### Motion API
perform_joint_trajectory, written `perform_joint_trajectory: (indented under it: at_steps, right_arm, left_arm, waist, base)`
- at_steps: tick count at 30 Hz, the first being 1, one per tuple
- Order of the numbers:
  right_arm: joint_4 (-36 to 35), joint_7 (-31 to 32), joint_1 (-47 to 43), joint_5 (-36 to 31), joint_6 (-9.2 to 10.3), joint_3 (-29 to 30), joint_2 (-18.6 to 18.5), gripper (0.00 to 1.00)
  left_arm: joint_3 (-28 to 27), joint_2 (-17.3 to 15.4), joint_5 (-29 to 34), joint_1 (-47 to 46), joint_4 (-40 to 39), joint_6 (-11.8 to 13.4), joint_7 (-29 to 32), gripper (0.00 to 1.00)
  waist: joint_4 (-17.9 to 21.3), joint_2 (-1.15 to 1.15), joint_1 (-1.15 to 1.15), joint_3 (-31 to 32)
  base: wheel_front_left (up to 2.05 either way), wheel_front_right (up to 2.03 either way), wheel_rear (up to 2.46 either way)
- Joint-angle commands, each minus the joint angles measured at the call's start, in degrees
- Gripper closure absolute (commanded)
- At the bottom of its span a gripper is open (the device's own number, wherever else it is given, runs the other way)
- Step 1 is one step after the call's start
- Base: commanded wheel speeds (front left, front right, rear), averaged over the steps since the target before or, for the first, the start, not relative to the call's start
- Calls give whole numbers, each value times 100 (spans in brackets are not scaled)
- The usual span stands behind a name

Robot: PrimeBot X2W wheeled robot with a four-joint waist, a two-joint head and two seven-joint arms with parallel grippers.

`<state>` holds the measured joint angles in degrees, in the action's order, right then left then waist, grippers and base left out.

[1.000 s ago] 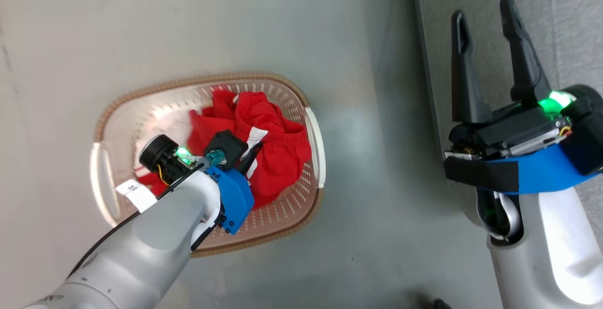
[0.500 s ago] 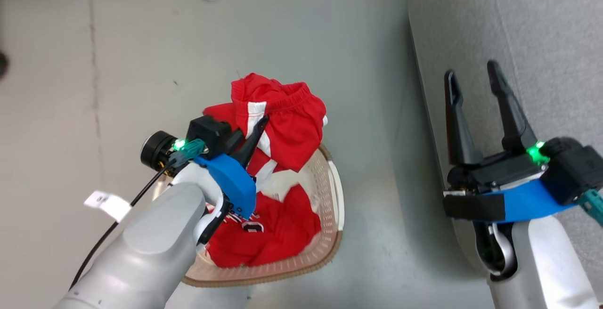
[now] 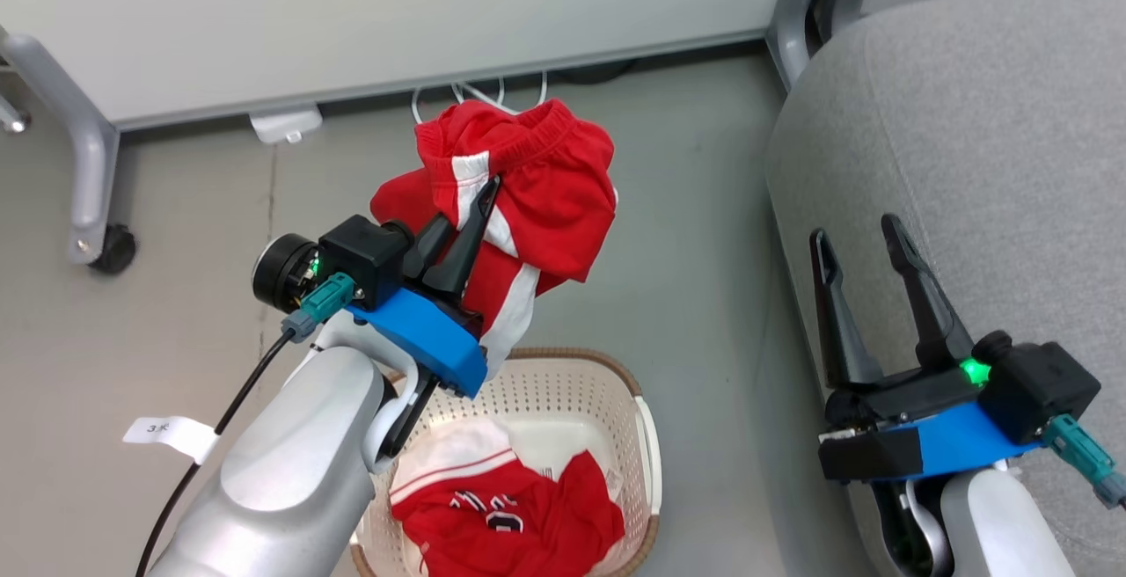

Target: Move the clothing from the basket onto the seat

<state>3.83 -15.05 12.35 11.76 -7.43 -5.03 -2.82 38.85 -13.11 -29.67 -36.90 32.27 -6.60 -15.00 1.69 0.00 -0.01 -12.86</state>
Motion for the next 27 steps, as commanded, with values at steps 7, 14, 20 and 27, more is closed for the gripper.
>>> perform_joint_trajectory:
  at_steps: [7,14,20,27]
  right_arm:
    - [89,-20,-422,114,-11,-53,-12,0]
    - [142,-20,-650,198,-11,-99,-12,0]
    - [146,-20,-736,221,-11,-153,-12,0]
    - [206,-20,-469,-6,-11,-676,-12,0]
  left_arm:
    - [-394,103,380,227,-483,-51,-25,100]
    - [-406,133,487,294,-602,-79,-23,100]
    - [-387,134,506,334,-633,-92,-23,100]
    - [-353,169,540,283,-708,-95,-23,100]
  waist:
    - [-88,0,1,765]
    - [-125,0,1,1083]
    - [-139,0,1,1192]
    - [-204,0,1,1195]
  base:
    - [0,0,0]
    - [0,0,0]
    - [0,0,0]
    - [0,0,0]
